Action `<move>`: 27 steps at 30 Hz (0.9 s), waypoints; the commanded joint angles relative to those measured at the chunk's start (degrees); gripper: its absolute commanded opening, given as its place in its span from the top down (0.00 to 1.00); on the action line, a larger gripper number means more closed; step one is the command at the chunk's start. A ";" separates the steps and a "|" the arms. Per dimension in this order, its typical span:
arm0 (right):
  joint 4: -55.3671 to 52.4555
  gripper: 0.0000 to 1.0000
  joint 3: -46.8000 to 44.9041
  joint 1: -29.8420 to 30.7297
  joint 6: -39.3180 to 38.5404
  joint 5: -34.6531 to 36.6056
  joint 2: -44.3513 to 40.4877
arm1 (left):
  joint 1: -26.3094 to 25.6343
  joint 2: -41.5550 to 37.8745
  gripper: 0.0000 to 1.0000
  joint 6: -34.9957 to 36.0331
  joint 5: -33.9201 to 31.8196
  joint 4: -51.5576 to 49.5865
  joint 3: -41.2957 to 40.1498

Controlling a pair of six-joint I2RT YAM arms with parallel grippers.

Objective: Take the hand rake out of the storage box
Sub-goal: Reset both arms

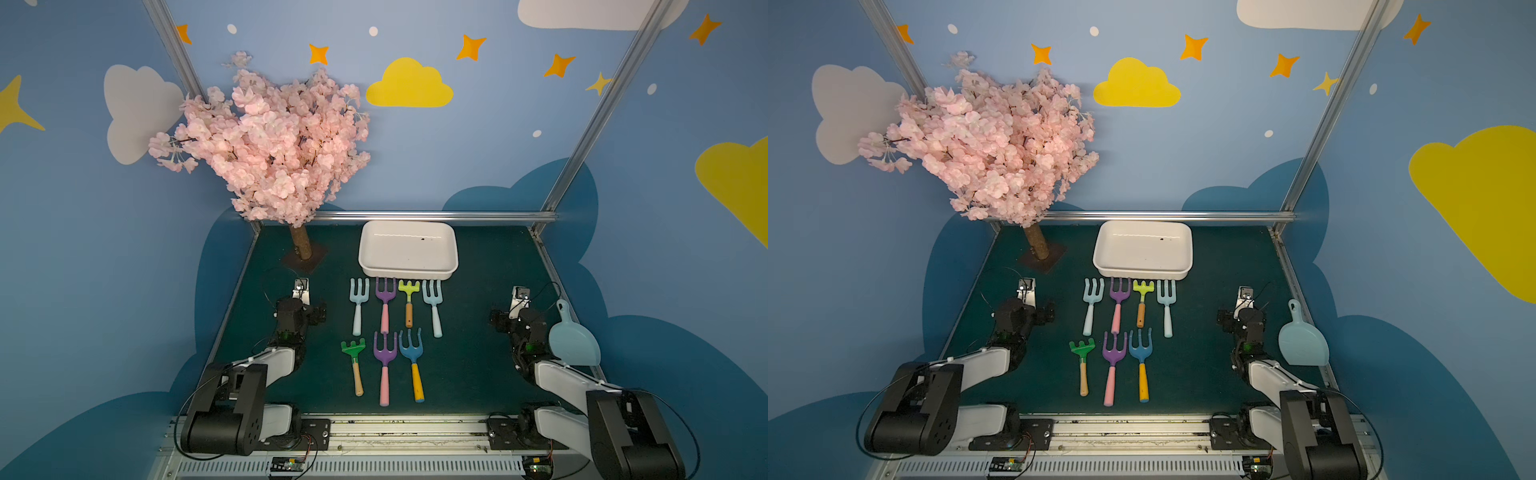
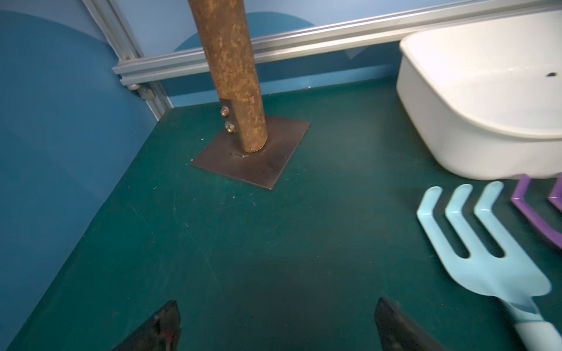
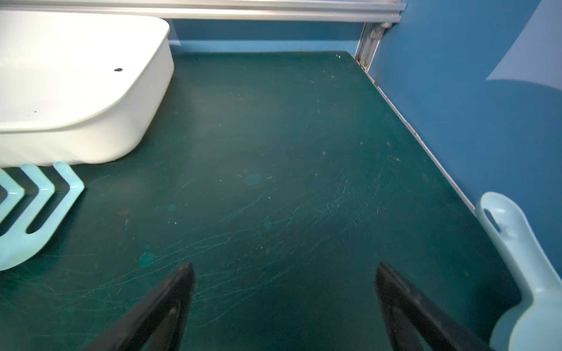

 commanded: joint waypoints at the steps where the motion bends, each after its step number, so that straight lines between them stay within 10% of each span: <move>1: 6.11 0.04 1.41 -0.34 -2.98 -0.13 1.39 | 0.48 1.32 0.00 2.15 4.01 -1.07 3.92; 12: 6.24 0.04 4.44 -8.18 0.40 -13.75 6.59 | 0.29 -0.65 0.00 -3.77 4.55 -0.84 2.73; 19: 5.16 0.04 7.88 -7.93 -3.26 -25.59 13.26 | 0.11 14.09 0.00 -4.81 3.93 25.18 -1.71; 21: 11.88 0.03 10.19 -7.42 -0.86 -23.45 22.25 | 0.14 9.80 0.00 -5.29 4.43 10.63 2.01; 27: 18.78 0.03 7.21 -7.33 1.81 -14.59 22.75 | 0.13 11.34 0.00 -5.48 4.36 11.25 3.11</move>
